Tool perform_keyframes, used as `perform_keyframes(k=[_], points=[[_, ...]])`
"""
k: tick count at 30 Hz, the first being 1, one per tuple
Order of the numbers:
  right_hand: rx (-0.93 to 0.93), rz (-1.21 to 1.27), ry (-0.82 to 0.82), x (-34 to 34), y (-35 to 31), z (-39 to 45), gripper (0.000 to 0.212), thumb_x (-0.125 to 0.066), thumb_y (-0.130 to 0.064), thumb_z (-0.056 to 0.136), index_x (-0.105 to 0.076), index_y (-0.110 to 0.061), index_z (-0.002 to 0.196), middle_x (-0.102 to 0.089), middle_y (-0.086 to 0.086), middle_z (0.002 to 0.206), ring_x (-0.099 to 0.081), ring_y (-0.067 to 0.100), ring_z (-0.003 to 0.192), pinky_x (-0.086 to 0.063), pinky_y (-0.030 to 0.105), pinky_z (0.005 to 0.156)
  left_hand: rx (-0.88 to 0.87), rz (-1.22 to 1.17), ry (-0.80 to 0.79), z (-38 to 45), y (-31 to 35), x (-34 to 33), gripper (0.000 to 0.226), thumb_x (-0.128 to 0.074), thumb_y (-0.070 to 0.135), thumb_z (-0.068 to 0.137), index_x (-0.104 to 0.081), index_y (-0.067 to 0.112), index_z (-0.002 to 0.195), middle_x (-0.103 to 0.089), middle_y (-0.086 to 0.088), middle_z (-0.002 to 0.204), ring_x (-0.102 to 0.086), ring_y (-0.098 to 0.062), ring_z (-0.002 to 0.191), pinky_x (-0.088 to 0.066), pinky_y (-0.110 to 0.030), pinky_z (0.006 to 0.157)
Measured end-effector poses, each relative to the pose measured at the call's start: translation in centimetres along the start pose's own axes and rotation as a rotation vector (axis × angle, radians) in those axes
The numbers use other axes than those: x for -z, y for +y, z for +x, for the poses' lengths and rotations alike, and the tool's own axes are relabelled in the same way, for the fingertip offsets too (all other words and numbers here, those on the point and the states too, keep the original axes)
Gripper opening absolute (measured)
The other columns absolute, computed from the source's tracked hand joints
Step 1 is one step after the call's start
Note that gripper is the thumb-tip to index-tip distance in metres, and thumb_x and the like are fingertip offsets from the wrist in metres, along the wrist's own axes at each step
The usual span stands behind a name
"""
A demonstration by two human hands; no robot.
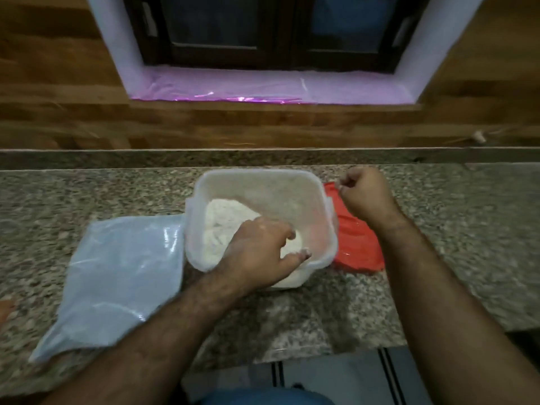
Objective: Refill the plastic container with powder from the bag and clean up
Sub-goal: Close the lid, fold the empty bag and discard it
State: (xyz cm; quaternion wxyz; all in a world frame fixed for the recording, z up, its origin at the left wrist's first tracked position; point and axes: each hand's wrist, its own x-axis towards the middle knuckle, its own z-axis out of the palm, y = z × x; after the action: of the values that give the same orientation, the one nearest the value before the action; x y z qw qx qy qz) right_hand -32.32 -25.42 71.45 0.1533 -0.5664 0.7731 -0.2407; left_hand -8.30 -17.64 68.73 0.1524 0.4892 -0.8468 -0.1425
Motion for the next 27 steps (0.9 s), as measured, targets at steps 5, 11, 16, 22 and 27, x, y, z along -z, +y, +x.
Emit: perform_keyframes(k=[5, 11, 16, 22, 27], points=[[-0.120, -0.013, -0.225, -5.4, 11.7, 0.6, 0.012, -0.067, -0.016, 0.096, -0.076, -0.010, 0.092, -0.080, 0.012, 0.097, -0.074, 0.033, 0.092, -0.055, 0.034, 0.079, 0.115, 0.243, -0.103, 0.8, 2.1, -2.8, 0.077, -0.029, 0.086, 0.096, -0.074, 0.024, 0.098, -0.073, 0.003, 0.083, -0.070, -0.023, 0.083, -0.056, -0.039, 0.072], [0.070, -0.236, -0.459, -11.7, 17.2, -2.8, 0.029, -0.086, -0.045, 0.074, -0.070, -0.024, 0.085, -0.074, -0.002, 0.084, -0.070, 0.023, 0.080, -0.049, 0.032, 0.066, 0.163, 0.305, -0.110, 0.8, 2.4, -3.1, 0.083, -0.017, 0.089, 0.092, -0.072, 0.027, 0.097, -0.071, 0.006, 0.085, -0.068, -0.020, 0.083, -0.056, -0.036, 0.070], [0.269, -0.368, -0.257, -12.3, 17.2, -3.0, 0.015, -0.070, -0.029, 0.091, -0.074, -0.020, 0.102, -0.074, 0.006, 0.104, -0.069, 0.034, 0.099, -0.055, 0.041, 0.083, 0.168, 0.308, -0.106, 0.9, 2.2, -3.2, 0.078, -0.020, 0.087, 0.096, -0.065, 0.024, 0.081, -0.064, 0.004, 0.073, -0.063, -0.020, 0.072, -0.054, -0.037, 0.065], [0.217, -0.028, 0.278, -7.2, 11.6, -0.2, 0.013, -0.063, -0.025, 0.102, -0.066, -0.013, 0.102, -0.069, 0.010, 0.093, -0.063, 0.033, 0.084, -0.050, 0.039, 0.068, 0.182, 0.295, -0.062, 0.9, 1.9, -3.5, 0.079, -0.020, 0.090, 0.091, -0.064, 0.025, 0.081, -0.064, 0.005, 0.073, -0.063, -0.020, 0.072, -0.055, -0.038, 0.065], [0.147, 0.241, 0.515, -0.2, 4.0, 1.8, 0.031, -0.055, -0.041, 0.109, -0.065, -0.013, 0.101, -0.059, -0.002, 0.082, -0.053, 0.020, 0.070, -0.027, 0.027, 0.057, 0.193, 0.216, -0.052, 0.8, 2.0, -3.2, 0.076, -0.025, 0.092, 0.089, -0.066, 0.028, 0.086, -0.063, 0.009, 0.074, -0.062, -0.013, 0.074, -0.055, -0.036, 0.066]])
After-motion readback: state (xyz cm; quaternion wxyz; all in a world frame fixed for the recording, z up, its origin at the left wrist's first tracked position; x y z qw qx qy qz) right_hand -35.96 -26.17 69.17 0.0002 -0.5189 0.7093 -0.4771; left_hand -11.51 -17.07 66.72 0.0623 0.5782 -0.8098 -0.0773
